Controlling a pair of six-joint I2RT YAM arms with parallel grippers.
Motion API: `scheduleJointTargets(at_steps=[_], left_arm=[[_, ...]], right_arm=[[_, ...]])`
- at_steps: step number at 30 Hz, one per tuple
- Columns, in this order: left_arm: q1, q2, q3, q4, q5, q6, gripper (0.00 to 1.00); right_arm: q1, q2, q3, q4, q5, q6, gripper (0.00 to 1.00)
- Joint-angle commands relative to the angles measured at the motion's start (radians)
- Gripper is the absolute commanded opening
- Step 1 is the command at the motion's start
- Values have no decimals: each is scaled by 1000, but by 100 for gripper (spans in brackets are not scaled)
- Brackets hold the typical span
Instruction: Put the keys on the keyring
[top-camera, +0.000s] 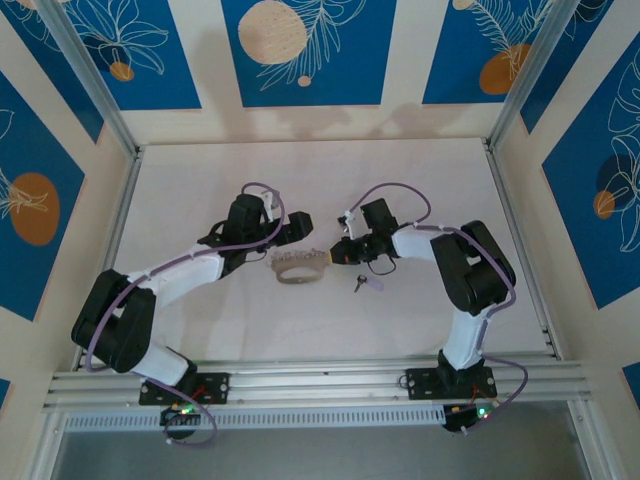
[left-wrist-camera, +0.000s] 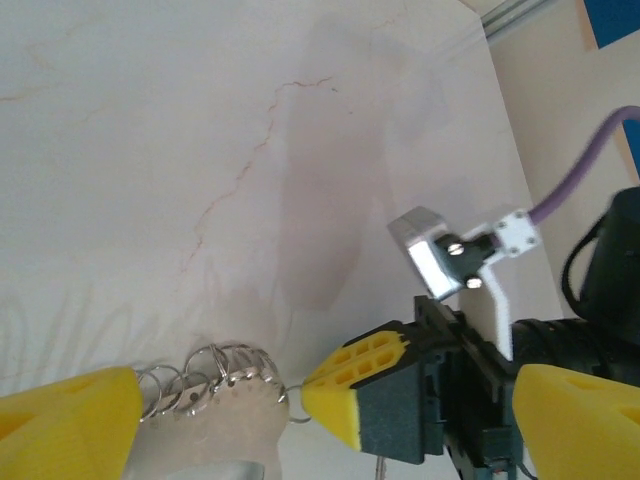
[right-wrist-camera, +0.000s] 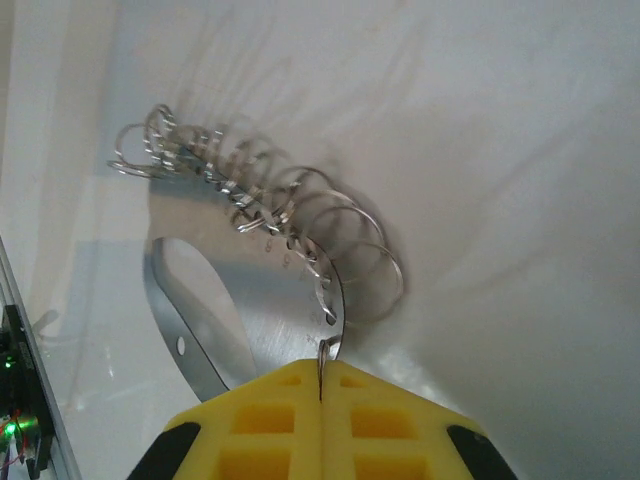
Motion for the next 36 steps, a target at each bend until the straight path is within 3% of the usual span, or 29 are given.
scheduleJointTargets(at_steps=[1, 5, 9, 20, 36], left_arm=[[17, -52, 38, -62, -5, -30, 97], [21, -93, 110, -212, -65, -19, 100], [33, -150, 143, -256, -57, 39, 100], [114, -221, 197, -181, 183, 137, 96], [120, -226, 270, -23, 386, 186, 76]], right_arm=[[-5, -103, -7, 19, 0, -15, 0], [-5, -201, -2, 72, -11, -20, 0], [-5, -277, 21, 122, -25, -43, 0], [-7, -410, 95, 302, -71, -48, 0], [-10, -414, 135, 543, -165, 146, 0]])
